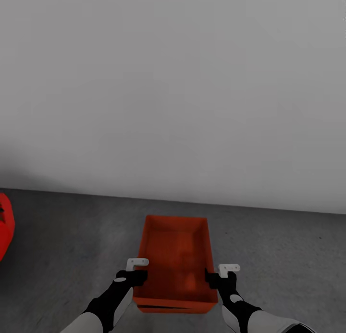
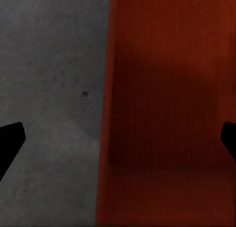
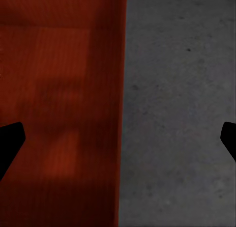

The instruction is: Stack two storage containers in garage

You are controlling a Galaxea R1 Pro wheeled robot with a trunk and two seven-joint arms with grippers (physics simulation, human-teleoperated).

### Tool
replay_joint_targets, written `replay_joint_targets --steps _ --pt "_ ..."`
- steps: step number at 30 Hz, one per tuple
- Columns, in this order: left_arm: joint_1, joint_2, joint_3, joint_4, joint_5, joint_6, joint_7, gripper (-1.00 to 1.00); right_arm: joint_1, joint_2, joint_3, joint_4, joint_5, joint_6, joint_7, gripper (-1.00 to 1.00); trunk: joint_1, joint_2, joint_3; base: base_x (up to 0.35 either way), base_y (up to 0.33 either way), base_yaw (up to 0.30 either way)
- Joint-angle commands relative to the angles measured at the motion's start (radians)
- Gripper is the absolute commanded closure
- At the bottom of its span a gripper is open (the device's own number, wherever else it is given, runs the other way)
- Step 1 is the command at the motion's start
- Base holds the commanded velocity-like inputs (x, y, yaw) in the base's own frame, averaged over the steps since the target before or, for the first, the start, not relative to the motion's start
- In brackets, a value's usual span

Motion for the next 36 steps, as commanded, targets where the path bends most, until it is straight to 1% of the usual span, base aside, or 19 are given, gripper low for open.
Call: replay_joint_targets --steps 1,36 --pt "0.000 0.001 -0.008 -0.002 0.010 0.005 0.008 -1.00 -0.001 0.000 0.009 0.001 -0.006 -0.002 -0.004 -1.00 -0.004 0.007 0.002 0.000 0.000 0.000" --pt "0.000 0.002 -0.008 -0.002 0.010 0.004 0.008 -1.00 -0.001 0.000 0.009 0.001 -0.006 -0.002 -0.004 -1.00 -0.138 0.252 0.112 0.000 0.000 0.000"
